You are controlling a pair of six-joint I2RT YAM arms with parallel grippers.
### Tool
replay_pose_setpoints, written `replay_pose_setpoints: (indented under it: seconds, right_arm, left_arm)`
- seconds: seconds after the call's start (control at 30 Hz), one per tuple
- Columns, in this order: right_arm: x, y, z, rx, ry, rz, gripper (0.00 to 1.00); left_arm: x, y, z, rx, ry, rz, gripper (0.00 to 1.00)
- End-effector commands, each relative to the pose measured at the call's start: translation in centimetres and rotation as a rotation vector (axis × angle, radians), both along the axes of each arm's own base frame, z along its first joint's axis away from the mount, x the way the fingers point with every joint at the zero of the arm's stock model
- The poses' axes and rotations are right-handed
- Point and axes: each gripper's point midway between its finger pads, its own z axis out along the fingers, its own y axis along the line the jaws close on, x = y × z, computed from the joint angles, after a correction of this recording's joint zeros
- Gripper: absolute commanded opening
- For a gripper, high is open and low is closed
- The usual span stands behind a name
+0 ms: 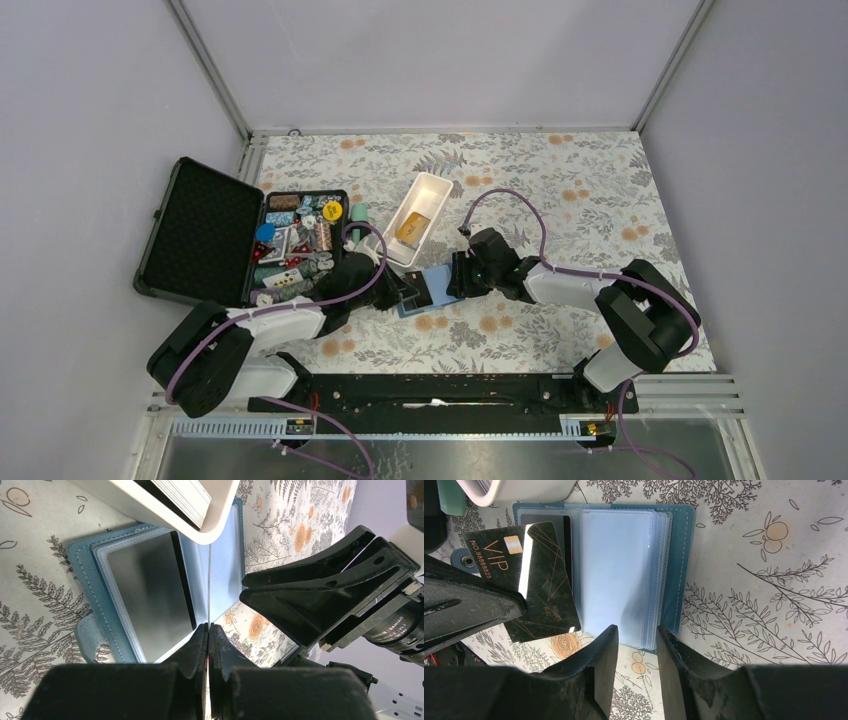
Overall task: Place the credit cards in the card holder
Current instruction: Insert the credit card into the card holder.
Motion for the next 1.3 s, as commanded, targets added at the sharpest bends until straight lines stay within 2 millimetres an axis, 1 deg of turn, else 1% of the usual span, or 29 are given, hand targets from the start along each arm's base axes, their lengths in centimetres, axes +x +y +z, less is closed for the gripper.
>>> replay_pose_setpoints:
  seconds: [0.0, 0.4, 0.9, 1.27]
  right_arm:
    - [0.9, 0.9, 1.2, 0.031, -0.015, 0.002, 0.41]
    - [0.9, 0.9, 1.1, 0.029, -0.011, 0.005, 0.41]
    - [0.8, 0.9, 0.4, 0.013, 0.006, 0.010, 0.40]
    - [0.8, 0.8, -0.2, -0.008, 0.012, 0.011, 0.39]
  left_arm:
    - [0.4, -0.3, 0.5, -0.032, -0.021, 0.000, 0.00]
    - [0.4, -0.7, -0.1, -0.044, -0.004, -0.010, 0.00]
    - [0.5, -0.7, 1.0, -0.086, -0.008, 0.004, 0.00]
    - [0.5, -0.6, 0.4, -0.106, 0.004, 0.009, 0.00]
